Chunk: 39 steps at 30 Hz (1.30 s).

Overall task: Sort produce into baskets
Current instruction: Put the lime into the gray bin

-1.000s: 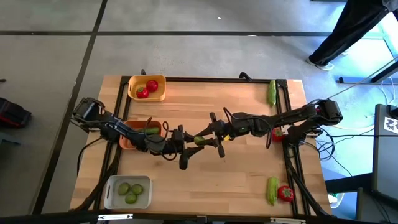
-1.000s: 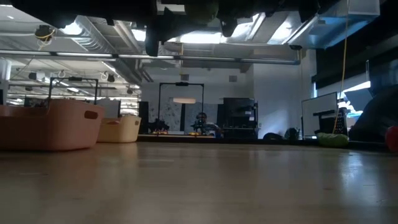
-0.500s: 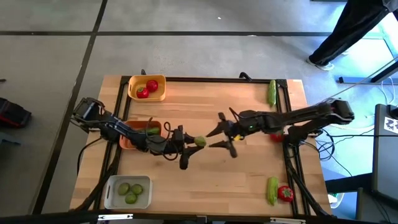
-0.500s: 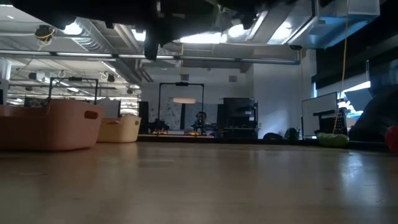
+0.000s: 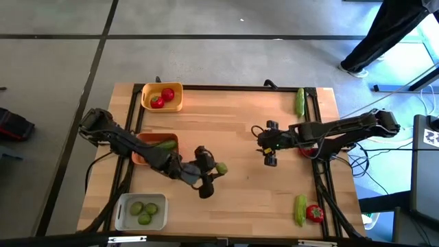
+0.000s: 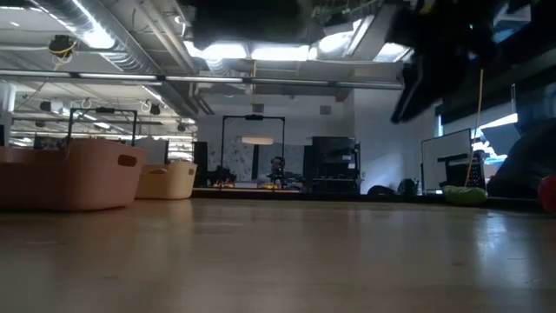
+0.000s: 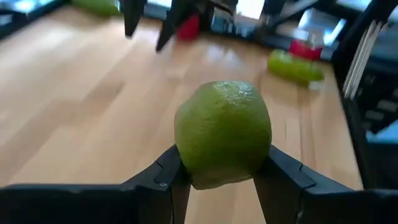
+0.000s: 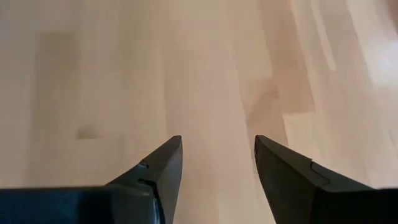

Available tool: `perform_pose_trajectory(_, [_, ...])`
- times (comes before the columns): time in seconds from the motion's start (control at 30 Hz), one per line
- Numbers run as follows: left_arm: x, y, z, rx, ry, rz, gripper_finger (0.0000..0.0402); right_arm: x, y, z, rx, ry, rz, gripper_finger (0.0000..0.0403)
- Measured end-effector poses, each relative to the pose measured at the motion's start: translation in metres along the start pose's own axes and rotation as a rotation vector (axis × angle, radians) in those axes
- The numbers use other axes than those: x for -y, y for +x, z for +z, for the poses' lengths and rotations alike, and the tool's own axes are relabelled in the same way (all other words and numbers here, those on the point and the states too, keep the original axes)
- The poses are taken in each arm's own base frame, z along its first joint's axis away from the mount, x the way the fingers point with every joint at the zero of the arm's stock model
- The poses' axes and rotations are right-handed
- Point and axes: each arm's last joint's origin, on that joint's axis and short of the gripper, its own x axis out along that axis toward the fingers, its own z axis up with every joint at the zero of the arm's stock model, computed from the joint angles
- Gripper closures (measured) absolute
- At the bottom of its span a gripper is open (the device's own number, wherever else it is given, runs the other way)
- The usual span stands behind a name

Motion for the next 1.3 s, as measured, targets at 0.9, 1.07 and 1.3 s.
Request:
perform_pose_trajectory(0.9, [0.080,-0.124,-0.088,-0.654,-0.703,0.059,0.0248,-0.001,0.047,-0.064,-0.013,0.040,-0.066,0.0210])
perform_pose_trajectory(1.07, [0.080,-0.146,-0.105,-0.692,-0.772,0.177,0.0247,-0.001,0.047,-0.064,-0.013,0.037,-0.066,0.0210])
perform_pose_trajectory(1.3, [0.073,-0.169,-0.122,-0.789,-0.823,0.362,0.0247,-0.001,0.047,-0.064,-0.014,0.012,-0.066,0.0210])
